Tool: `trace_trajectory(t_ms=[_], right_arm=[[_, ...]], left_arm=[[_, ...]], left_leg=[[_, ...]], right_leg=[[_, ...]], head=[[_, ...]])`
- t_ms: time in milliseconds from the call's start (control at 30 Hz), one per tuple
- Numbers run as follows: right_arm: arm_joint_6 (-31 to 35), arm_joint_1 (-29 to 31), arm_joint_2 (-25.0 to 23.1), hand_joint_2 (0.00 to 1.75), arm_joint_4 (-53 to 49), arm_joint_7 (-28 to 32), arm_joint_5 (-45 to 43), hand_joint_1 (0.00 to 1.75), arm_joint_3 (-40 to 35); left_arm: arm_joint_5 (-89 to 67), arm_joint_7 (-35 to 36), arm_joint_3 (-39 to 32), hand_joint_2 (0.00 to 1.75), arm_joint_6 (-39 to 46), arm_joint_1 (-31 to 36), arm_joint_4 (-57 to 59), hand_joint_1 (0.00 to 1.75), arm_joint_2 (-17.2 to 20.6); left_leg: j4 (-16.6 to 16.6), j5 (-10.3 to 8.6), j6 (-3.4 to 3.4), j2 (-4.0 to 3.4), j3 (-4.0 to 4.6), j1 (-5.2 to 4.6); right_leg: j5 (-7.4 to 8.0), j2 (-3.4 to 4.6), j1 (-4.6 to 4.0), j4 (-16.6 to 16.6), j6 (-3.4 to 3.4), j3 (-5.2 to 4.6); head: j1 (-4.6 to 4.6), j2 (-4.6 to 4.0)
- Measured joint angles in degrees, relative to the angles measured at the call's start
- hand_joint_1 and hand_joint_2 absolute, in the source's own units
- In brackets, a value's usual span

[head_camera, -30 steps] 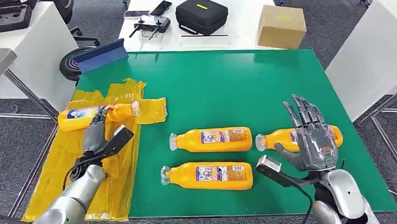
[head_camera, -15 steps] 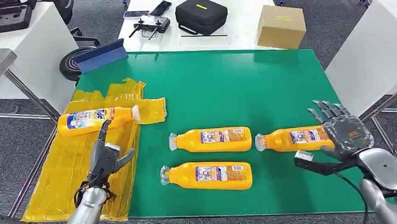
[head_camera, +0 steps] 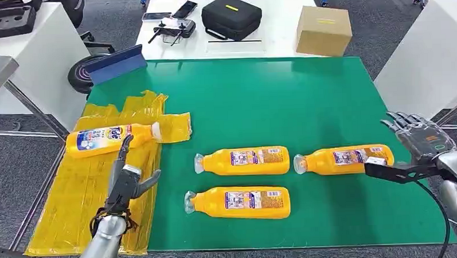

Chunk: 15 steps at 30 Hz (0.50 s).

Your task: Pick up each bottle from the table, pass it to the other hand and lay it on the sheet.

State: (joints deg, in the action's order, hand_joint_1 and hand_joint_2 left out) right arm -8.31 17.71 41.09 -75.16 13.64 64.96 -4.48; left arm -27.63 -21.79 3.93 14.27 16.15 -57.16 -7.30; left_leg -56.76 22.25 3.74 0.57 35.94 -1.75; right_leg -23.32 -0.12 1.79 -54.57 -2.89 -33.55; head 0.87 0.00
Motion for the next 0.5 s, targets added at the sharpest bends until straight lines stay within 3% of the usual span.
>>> trace_trajectory(t_ms=[300,500], right_arm=[[2.56,9.65,-2.27,1.75,14.93,0.24,1.38,0.0,-8.44],[6.69,11.38,-5.31,1.75,22.62,0.33,1.9,0.0,-12.02]], left_arm=[[0.66,-0.5,1.49,1.75,0.31,2.12,1.55,0.0,-0.52],[0.7,-0.57,2.12,1.75,0.39,2.19,2.08,0.0,-0.74]], left_leg=[[-0.01,-0.06,0.03,-0.02,-0.02,0.02],[0.0,-0.06,0.03,0.0,0.0,0.03]], right_leg=[[0.05,0.01,-0.02,0.0,-0.06,0.0],[0.05,-0.01,-0.03,-0.01,-0.07,0.02]], head=[[-0.02,0.0],[-0.02,0.0]])
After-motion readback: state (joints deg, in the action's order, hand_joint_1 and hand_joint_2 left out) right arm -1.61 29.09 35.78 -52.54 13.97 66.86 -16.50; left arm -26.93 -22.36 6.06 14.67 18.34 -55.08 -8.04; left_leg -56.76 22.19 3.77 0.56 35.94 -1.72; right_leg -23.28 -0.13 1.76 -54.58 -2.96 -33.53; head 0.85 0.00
